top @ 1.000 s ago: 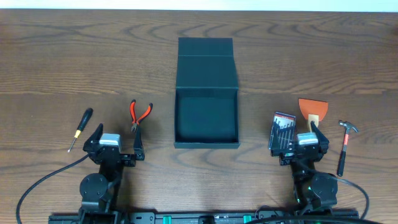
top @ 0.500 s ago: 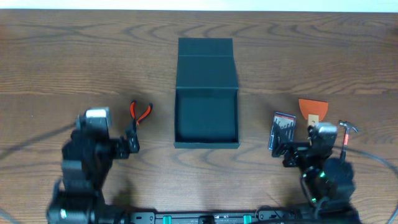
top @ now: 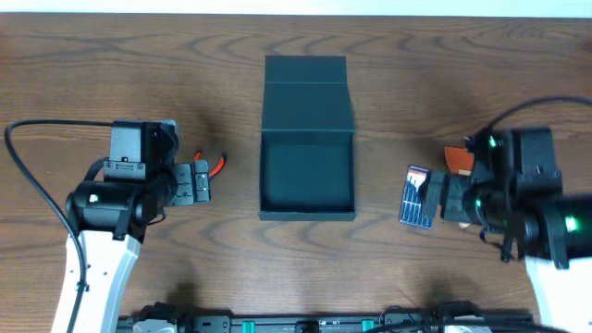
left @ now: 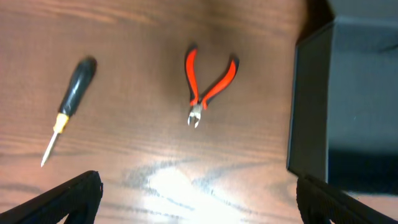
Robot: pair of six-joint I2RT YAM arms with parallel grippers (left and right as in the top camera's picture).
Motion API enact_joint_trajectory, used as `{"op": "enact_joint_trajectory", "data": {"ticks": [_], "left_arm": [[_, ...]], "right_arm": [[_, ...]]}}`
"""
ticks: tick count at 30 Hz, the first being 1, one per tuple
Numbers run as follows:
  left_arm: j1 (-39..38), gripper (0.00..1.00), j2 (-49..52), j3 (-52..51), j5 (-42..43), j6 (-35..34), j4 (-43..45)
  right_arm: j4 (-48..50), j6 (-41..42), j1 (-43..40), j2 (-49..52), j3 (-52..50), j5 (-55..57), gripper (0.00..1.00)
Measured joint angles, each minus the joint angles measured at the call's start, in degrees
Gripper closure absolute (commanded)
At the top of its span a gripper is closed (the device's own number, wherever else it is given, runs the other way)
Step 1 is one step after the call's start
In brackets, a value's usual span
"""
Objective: Pack container
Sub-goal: 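Move right gripper down onto the precision screwdriver set case and grasp it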
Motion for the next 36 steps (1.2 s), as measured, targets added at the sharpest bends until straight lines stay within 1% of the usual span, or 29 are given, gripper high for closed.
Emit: {"op": "enact_joint_trajectory", "data": {"ticks": [6, 10, 11, 18, 24, 32, 36], "left_arm": [[0.00, 0.02, -0.48, 0.00, 0.00, 0.00, -0.94], [0.00, 0.02, -0.63, 0.00, 0.00, 0.00, -1.16], [0.00, 0.02, -0.66, 0.00, 0.00, 0.00, -1.29], [0.00, 0.02, -0.70, 0.00, 0.00, 0.00, -2.23], [0.00, 0.02, -0.70, 0.00, 0.00, 0.02, -2.29], [0.00, 0.01, -0.70, 0.00, 0.00, 0.00, -2.32], [0.00, 0.02, -0.70, 0.00, 0.00, 0.00, -2.32]], "right_arm": [[-0.81, 0.13, 0.00, 7.17, 0.11, 2.86, 0.01], [4.15, 2.45, -0.09, 10.86, -2.89, 7.17, 0.01], [6.91, 3.04, -0.13, 11.78, -4.39, 7.98, 0.01], [18.71, 4.81, -0.63, 17.64, -13.51, 9.46, 0.01], [27.56, 5.20, -0.98, 21.62, -18.99, 9.60, 0.01], [35.06, 5.40, -3.32, 27.47, -21.24, 9.62, 0.01], [37.03, 5.40, -3.98, 30.67, -21.77, 9.75, 0.01]]}}
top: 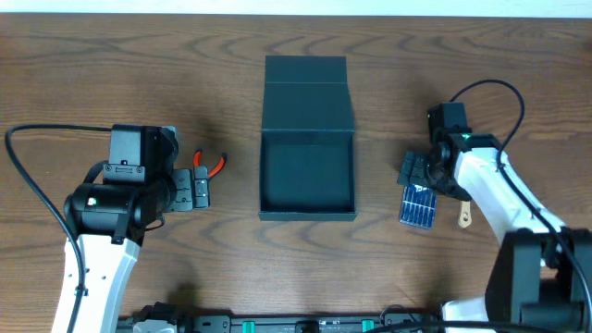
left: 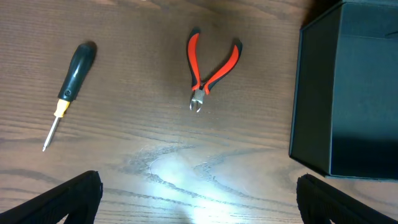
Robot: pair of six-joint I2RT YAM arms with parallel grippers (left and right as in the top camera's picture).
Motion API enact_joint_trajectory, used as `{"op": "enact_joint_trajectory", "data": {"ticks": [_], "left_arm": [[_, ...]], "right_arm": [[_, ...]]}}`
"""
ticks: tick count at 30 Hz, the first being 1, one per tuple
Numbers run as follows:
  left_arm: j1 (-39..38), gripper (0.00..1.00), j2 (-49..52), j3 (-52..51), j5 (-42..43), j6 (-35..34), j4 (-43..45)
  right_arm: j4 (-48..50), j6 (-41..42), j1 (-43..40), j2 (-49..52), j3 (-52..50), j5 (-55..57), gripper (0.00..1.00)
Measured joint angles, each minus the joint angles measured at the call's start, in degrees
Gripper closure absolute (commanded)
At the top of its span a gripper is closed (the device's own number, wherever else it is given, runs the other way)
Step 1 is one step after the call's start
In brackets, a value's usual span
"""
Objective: Pack container
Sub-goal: 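Move right gripper down onto the precision screwdriver set case and grasp it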
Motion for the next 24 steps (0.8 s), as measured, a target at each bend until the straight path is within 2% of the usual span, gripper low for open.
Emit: {"op": "enact_joint_trajectory", "data": {"ticks": [12, 24], "left_arm": [[0.00, 0.01, 0.00, 0.00, 0.00, 0.00, 0.00], [0.00, 0.02, -0.04, 0.00, 0.02, 0.00, 0.00]], "right_arm": [[3.89, 0.00, 0.00, 6.67, -0.42, -0.92, 0.01], [7.26, 0.04, -0.02, 7.89, -0.44, -5.68, 0.01]]}}
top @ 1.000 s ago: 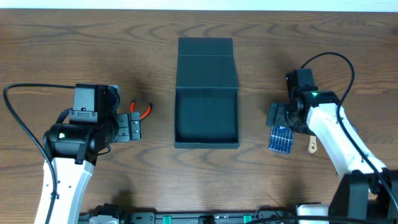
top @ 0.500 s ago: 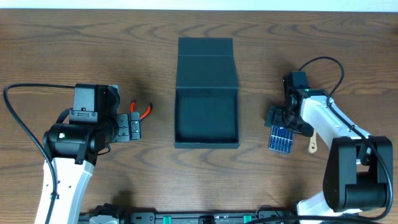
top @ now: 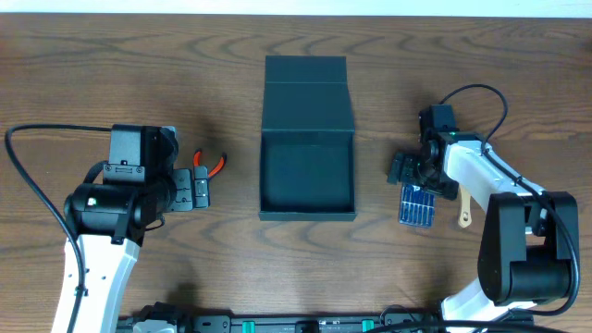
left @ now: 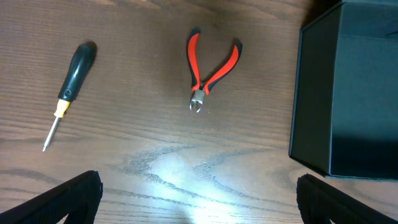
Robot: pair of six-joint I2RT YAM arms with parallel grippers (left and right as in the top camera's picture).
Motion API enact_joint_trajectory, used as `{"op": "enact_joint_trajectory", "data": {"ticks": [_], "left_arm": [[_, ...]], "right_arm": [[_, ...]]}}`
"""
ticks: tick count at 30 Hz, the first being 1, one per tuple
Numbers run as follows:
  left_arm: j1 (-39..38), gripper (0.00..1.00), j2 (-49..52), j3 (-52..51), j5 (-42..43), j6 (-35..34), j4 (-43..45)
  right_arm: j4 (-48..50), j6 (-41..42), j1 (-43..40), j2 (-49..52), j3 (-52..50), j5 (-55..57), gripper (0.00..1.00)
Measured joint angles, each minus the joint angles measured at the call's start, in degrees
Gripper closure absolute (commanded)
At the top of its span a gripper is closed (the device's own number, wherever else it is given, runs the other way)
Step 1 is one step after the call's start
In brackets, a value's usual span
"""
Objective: Pack container
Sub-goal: 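Move right gripper down onto the precision screwdriver set case and grasp it, then lift the screwdriver case with right gripper and lower it into the black box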
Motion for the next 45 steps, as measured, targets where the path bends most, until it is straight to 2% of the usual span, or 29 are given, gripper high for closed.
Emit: {"op": "enact_joint_trajectory", "data": {"ticks": [7, 12, 23, 25, 27, 30, 31, 37, 45], "left_arm": [[0.00, 0.02, 0.00, 0.00, -0.02, 0.00, 0.00], [0.00, 0.02, 0.00, 0.00, -0.02, 0.00, 0.00], [0.00, 0.02, 0.00, 0.00, 0.00, 0.00, 0.00], [0.00, 0.02, 0.00, 0.00, -0.02, 0.00, 0.00], [0.00, 0.02, 0.00, 0.00, -0.02, 0.00, 0.00], [0.00, 0.02, 0.00, 0.00, -0.02, 0.00, 0.00], [0.00, 0.01, 0.00, 0.00, 0.00, 0.00, 0.00], [0.00, 0.02, 0.00, 0.00, -0.02, 0.00, -0.02], [0.00, 0.02, 0.00, 0.00, 0.00, 0.00, -0.02]], "right_arm": [[0.20, 0.00, 0.00, 0.09, 0.02, -0.20, 0.02], [0.35, 0.00, 0.02, 0.11, 0.04, -0.20, 0.18], [0.26, 0.13, 0.02, 0.13, 0.15, -0.17, 0.43], [0.24, 0.13, 0.02, 0.13, 0.17, -0.17, 0.51], [0.15, 0.13, 0.02, 0.13, 0.17, -0.17, 0.64], [0.02, 0.13, 0.02, 0.15, 0.24, -0.17, 0.92], [-0.07, 0.13, 0.02, 0.17, 0.26, -0.17, 0.99], [-2.47, -0.15, 0.00, 0.72, 1.40, -0.22, 0.99], [-15.65, -4.57, 0.02, 1.16, 8.17, -0.48, 0.99]]}}
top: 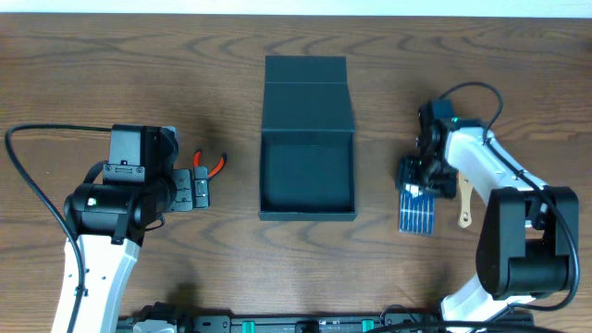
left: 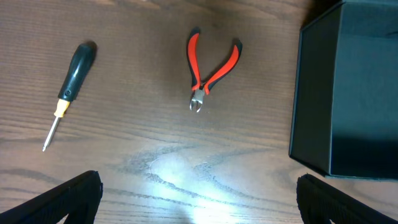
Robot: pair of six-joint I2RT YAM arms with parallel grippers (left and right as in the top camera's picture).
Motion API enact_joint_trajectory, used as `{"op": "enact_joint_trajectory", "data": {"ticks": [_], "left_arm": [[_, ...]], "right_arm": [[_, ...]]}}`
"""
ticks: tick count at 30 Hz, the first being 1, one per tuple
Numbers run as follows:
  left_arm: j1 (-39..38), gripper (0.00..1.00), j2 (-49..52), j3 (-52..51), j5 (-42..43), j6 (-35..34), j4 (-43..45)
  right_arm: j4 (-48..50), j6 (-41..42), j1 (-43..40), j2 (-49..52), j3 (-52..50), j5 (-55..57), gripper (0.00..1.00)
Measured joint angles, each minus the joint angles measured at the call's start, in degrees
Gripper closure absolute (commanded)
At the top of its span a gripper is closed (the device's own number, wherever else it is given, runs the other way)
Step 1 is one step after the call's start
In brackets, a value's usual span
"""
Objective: Pack container
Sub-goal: 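Lift the screwdriver case with right gripper and lower it into the black box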
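Note:
The open black box (top: 306, 176) lies mid-table with its lid flat behind it; its side wall (left: 348, 93) fills the right of the left wrist view. Red-handled pliers (left: 211, 70) and a black-handled screwdriver (left: 69, 90) lie on the wood ahead of my left gripper (left: 199, 205), which is open wide over bare table. From overhead the pliers (top: 215, 165) poke out beside the left gripper (top: 198, 185); the screwdriver is hidden under the arm. My right gripper (top: 415, 176) sits at the far end of a blue striped pack (top: 416, 213); its jaws are too small to read.
A tan stick-like piece (top: 462, 202) lies just right of the blue pack. The right arm's cable loops above its wrist. The wooden table (top: 139, 74) stretches to both sides of the box.
My right gripper has shifted slightly right, from beside the blue pack's far left corner to over its far end. The pack looks a touch nearer the front. The left arm has not moved.
At first my right arm was low at the right with its gripper beside the blue pack. Then it was stretched farther back, its gripper at the pack's far end, where it has stayed with small shifts. The left gripper moved slightly at the start, then hung open and still.

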Motion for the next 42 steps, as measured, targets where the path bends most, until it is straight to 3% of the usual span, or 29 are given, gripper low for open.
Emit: {"op": "enact_joint_trajectory", "data": {"ticks": [8, 18, 25, 33, 42], "left_arm": [[0.00, 0.01, 0.00, 0.00, -0.02, 0.00, -0.02], [0.00, 0.02, 0.00, 0.00, 0.00, 0.00, -0.02], [0.00, 0.02, 0.00, 0.00, -0.02, 0.02, -0.13], [0.00, 0.01, 0.00, 0.00, -0.02, 0.00, -0.20], [0.00, 0.02, 0.00, 0.00, -0.02, 0.00, -0.22]], "right_arm": [[-7.74, -4.04, 0.76, -9.05, 13.44, -0.07, 0.99], [-11.21, -9.51, 4.79, -15.82, 18.60, -0.72, 0.99], [-15.98, -25.68, 16.35, -16.15, 26.32, -3.50, 0.99], [-11.76, -37.94, 31.28, -15.82, 27.78, -4.98, 0.99], [-9.84, -46.56, 35.63, -3.56, 27.89, -6.86, 0.99]]}}
